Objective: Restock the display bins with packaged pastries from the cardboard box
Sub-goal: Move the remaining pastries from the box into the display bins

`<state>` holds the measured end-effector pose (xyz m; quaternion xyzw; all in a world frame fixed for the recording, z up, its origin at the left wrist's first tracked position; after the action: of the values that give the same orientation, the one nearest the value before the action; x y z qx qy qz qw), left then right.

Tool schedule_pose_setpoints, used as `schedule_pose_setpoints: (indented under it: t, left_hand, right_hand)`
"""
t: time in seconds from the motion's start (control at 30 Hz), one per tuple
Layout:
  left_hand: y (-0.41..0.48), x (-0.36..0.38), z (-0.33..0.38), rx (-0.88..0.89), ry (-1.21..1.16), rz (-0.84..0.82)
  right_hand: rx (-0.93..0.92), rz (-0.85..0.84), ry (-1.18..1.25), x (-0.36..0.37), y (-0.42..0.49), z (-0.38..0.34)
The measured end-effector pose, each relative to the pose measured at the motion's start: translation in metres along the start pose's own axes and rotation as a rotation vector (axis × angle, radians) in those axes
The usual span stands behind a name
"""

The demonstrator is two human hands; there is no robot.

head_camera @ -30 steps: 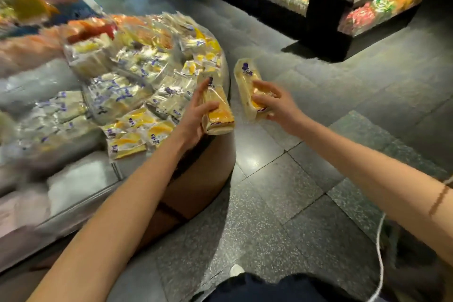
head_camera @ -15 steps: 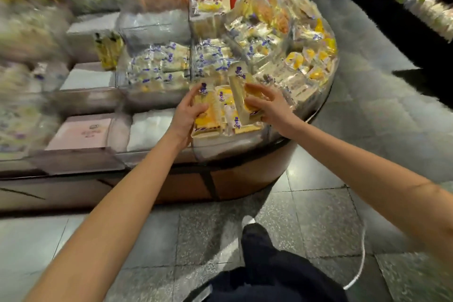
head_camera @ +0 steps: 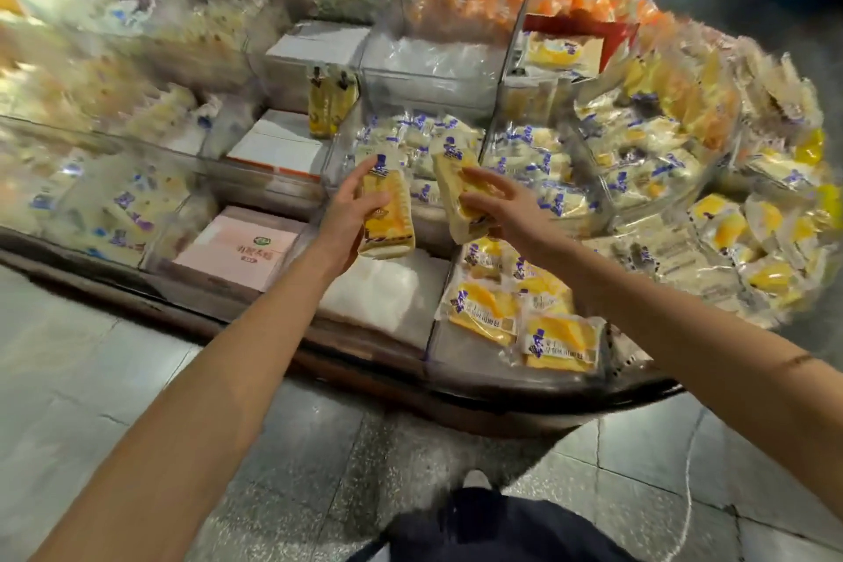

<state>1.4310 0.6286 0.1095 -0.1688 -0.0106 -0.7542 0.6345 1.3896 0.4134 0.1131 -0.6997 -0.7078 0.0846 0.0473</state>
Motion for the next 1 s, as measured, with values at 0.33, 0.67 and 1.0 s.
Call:
schedule_pose_setpoints:
  t: [0.33, 0.67, 1.0]
  left_hand:
    - [0.089, -0.070, 0.019, 0.010, -0.054, 0.120]
    - [0.209, -0.198, 0.071, 0.003, 0.098, 0.086]
    - [0.335, -0.284, 0.127, -0.130, 0.156, -0.065]
  right_hand:
    - [0.026, -0.098, -0.052, 0.052, 0.117, -0.007]
    - [0.032, 0.007, 0.020, 0.159, 0.238, -0.016]
    - [0.067, 0.202, 0.160, 0.249, 0.339, -0.024]
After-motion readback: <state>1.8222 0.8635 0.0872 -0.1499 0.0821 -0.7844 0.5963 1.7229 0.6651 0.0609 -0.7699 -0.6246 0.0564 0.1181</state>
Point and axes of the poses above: each hand's wrist, its own y-axis towards the middle knuckle, its own x-axis out of the palm, z = x × y, the point moved 4 cm from there along y, towards the middle knuckle, and after that the axes turned 5 degrees about -y, right-handed, at the moved point
